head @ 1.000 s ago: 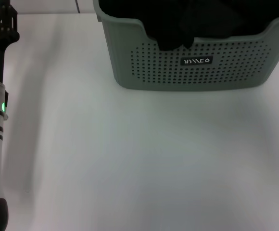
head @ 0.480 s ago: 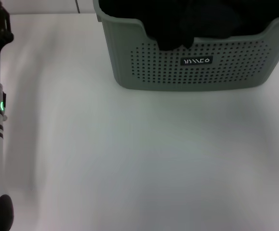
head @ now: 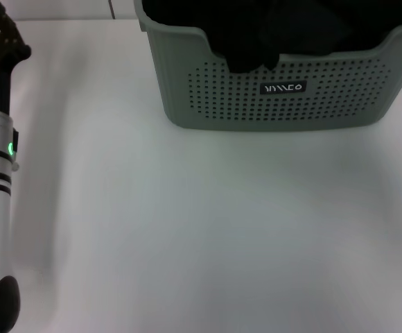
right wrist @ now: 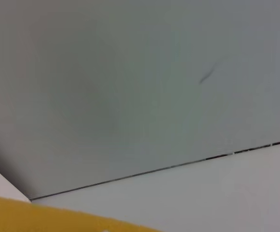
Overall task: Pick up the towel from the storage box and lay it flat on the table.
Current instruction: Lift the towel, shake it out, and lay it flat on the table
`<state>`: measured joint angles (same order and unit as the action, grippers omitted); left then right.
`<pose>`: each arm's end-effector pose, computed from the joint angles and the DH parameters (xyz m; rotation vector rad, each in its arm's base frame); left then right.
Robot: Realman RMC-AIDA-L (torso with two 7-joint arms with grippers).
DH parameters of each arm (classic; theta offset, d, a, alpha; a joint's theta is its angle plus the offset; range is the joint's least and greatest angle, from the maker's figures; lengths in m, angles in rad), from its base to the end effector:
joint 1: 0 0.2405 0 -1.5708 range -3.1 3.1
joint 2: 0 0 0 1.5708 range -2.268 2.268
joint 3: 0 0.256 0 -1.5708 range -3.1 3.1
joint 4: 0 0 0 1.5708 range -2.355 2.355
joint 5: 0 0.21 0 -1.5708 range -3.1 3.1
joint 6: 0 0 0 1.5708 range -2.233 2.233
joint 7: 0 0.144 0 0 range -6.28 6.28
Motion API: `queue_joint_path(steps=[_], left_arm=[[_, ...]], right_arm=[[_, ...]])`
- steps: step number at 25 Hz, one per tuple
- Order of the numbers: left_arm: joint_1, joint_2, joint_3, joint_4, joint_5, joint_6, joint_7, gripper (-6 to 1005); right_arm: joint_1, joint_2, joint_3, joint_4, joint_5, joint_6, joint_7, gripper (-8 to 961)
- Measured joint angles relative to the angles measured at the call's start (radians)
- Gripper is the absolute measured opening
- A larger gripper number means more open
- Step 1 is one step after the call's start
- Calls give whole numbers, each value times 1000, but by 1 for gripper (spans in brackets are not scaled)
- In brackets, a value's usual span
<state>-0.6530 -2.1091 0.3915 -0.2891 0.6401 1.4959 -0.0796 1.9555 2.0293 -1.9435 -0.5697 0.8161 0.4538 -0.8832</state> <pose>-0.2866 0.3419 -0.0065 -1.2658 -0.5540 -0.8967 -0.2853 0.3853 -0.0959 -2.1357 -1.1337 0.0437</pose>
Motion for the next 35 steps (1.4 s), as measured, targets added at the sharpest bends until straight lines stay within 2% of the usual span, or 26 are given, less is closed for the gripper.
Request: queue_joint_path(steps=[5,11,16,18,21,27,33,35], left_arm=[[14,0,-39,15,28,-2,-68,142],[52,2,-28,53,60,-3,-144,10],[118,2,-20,109,164,18,-207,10],[153,2,-18,143,211,34,-244,10],[187,4,-2,186,254,48,-283,11],[218,5,47,227,269,81,-307,11],[234,5,47,235,265,182,-298,11],[243,8,52,252,269,219,-320,12]], right_arm=[[-18,0,4,-12,1,1,1,11],[-49,0,45,-39,-4,18,1,10],[-87,0,172,-62,-7,61,-1,12],[-128,0,232,-72,-7,66,-9,12],[-226,0,304,-127,-7,64,-41,13],[-421,0,448,-239,34,92,-156,14],[-569,-3,608,-348,237,283,-291,16],[-603,-6,631,-378,280,349,-315,17]])
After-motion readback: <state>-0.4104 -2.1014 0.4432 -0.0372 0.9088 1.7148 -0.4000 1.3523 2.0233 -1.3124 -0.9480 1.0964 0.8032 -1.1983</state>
